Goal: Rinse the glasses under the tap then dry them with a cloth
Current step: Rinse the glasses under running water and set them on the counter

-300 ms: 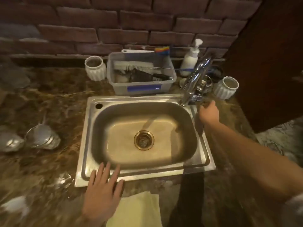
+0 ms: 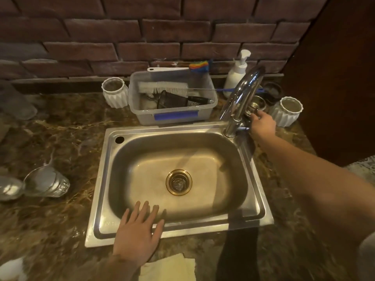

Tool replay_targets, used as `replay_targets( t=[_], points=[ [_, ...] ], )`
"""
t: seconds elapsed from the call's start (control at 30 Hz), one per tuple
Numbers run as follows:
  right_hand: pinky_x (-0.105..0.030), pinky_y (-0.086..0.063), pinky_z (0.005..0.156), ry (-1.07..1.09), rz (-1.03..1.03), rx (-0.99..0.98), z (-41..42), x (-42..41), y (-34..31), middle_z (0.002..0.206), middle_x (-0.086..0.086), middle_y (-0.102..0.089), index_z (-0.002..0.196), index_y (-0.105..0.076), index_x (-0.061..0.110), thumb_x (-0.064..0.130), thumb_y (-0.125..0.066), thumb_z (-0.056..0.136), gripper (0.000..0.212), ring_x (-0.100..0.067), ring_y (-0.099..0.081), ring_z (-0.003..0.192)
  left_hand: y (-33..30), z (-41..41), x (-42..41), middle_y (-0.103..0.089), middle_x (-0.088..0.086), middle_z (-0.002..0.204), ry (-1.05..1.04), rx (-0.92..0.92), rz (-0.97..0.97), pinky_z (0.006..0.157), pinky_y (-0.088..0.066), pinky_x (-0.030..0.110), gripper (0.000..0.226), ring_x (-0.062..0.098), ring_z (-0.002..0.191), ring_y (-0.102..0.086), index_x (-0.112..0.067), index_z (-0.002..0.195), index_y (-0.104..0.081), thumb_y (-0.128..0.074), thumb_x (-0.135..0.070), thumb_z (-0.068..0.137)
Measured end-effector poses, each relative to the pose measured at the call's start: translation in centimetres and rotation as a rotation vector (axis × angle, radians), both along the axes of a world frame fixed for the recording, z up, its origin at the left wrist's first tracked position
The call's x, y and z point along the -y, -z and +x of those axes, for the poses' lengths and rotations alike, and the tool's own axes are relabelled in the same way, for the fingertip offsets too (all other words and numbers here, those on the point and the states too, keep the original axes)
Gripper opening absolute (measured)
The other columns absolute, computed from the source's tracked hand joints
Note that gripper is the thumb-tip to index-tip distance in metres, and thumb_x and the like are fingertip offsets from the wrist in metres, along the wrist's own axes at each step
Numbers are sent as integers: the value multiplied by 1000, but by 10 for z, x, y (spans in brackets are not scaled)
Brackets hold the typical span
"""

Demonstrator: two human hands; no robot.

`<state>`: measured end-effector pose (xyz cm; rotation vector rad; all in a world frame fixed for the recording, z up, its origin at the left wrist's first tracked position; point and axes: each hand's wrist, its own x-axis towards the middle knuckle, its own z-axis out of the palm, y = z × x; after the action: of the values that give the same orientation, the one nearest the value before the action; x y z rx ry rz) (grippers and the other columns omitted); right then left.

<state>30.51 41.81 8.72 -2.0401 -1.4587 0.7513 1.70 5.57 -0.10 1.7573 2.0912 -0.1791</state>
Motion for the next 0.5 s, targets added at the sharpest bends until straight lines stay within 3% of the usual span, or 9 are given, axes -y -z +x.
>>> replay_targets(
  t=[0.1, 0.2, 0.37, 0.5],
  points=[
    [-46, -47, 105, -33, 31, 61, 0, -10, 8, 133, -17, -65, 136, -62, 11, 30, -46, 105, 40, -38, -58, 123, 7, -1, -1, -10, -8, 171, -50, -5, 33, 128, 1, 44, 75, 20, 160, 0, -46, 162, -14, 7, -68, 94],
    [-49, -51, 102, -31, 43, 128, 5, -12, 21, 125, -18, -68, 133, -64, 12, 30, -46, 104, 39, -38, -62, 116, 9, -2, -2, -32, -7, 167, -64, -12, 32, 127, -11, 44, 66, 21, 157, -22, -46, 158, -30, -16, -60, 96],
    [-52, -55, 97, -21, 44, 109, 5, -15, 21, 116, -17, -70, 123, -67, 12, 26, -49, 102, 31, -36, -66, 107, 2, -2, -2, -48, -10, 158, -49, -21, -16, 128, -18, 43, 66, 19, 152, -36, -43, 154, -42, -15, -57, 96],
    [-49, -51, 101, 32, 49, 104, 4, -12, 23, 118, -22, -67, 117, -68, 6, 23, -48, 103, 29, -40, -63, 113, 2, -1, 0, -36, -5, 165, -41, -29, -44, 128, -16, 46, 66, 25, 157, -23, -40, 157, -37, -16, -56, 97]
  ],
)
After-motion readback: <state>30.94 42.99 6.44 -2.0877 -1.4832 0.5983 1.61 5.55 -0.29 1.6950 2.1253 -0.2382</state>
